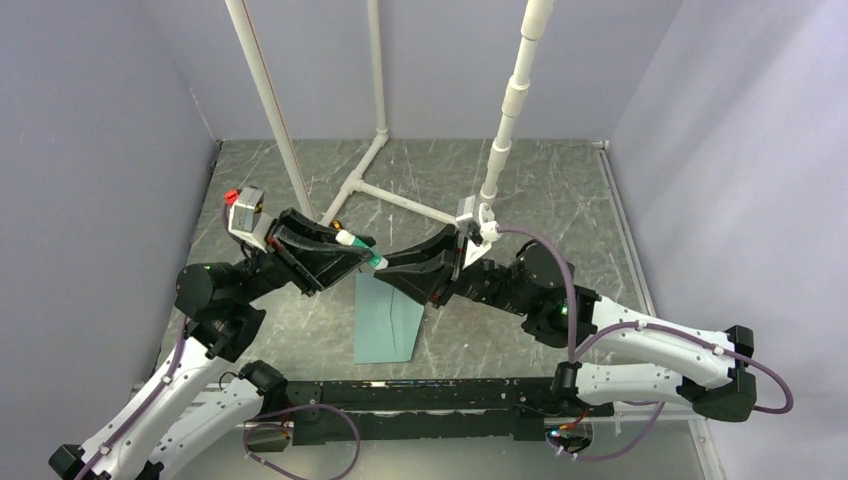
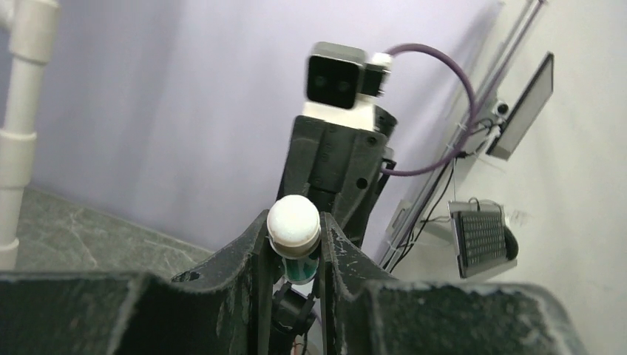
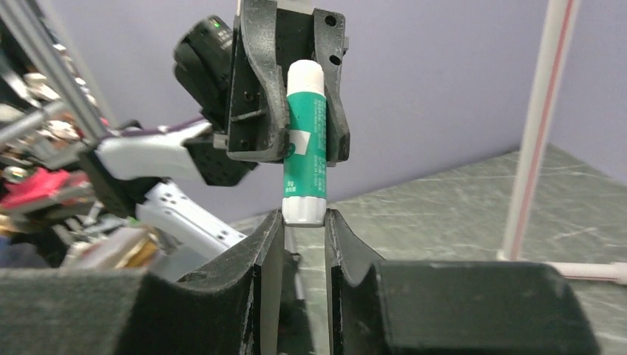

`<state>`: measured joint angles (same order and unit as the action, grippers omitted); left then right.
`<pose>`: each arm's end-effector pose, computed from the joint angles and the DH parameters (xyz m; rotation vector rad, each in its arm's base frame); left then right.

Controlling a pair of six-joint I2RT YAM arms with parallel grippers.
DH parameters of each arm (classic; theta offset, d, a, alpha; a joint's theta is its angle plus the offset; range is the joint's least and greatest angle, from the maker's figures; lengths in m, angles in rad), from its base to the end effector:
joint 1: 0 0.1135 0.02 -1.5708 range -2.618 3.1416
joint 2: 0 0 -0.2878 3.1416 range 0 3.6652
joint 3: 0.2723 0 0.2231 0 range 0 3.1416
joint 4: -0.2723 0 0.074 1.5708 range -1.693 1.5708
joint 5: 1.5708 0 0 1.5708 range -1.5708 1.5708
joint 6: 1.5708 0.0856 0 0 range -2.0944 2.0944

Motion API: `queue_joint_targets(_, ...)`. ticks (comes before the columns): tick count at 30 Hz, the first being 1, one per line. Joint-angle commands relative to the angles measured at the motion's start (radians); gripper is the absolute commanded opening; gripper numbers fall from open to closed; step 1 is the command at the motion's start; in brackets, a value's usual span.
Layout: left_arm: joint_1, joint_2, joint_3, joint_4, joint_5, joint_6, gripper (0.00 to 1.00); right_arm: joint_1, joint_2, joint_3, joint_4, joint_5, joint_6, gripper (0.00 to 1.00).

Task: Place the letter into the envelope and seal it

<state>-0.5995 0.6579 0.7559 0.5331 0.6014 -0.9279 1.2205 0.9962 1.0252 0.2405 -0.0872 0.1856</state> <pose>0.0693 -0.1060 0.4555 0.4547 1.1252 -1.6427 0.0720 0.2187 0.4637 -0.7671 1.1846 1.2436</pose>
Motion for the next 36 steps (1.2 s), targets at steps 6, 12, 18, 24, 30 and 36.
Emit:
queue_joint_targets(6,-0.006,0.037,-0.042,0.392,0.414,0.081,0.02,-0.004,-0.053,-0.141,0.534,-0.089,0.423,0.10)
queue_joint_targets(12,-0.006,0.071,-0.024,0.412,0.406,0.051,0.02,-0.004,-0.066,-0.134,0.481,-0.207,0.272,0.35)
queue_joint_targets(18,-0.006,-0.008,-0.029,0.105,0.047,0.041,0.02,-0.004,-0.169,-0.142,0.129,0.057,-0.163,0.67)
queue_joint_targets(24,-0.006,0.008,-0.085,0.157,-0.167,-0.282,0.02,-0.004,-0.130,-0.116,0.152,0.152,-0.566,0.76)
queue_joint_targets(30,-0.006,0.013,-0.034,-0.032,-0.261,-0.427,0.02,-0.003,-0.044,-0.106,0.342,0.094,-0.707,0.83)
queue_joint_targets(36,-0.006,-0.015,-0.046,-0.055,-0.322,-0.458,0.03,0.003,0.017,-0.099,0.424,0.036,-0.694,0.80)
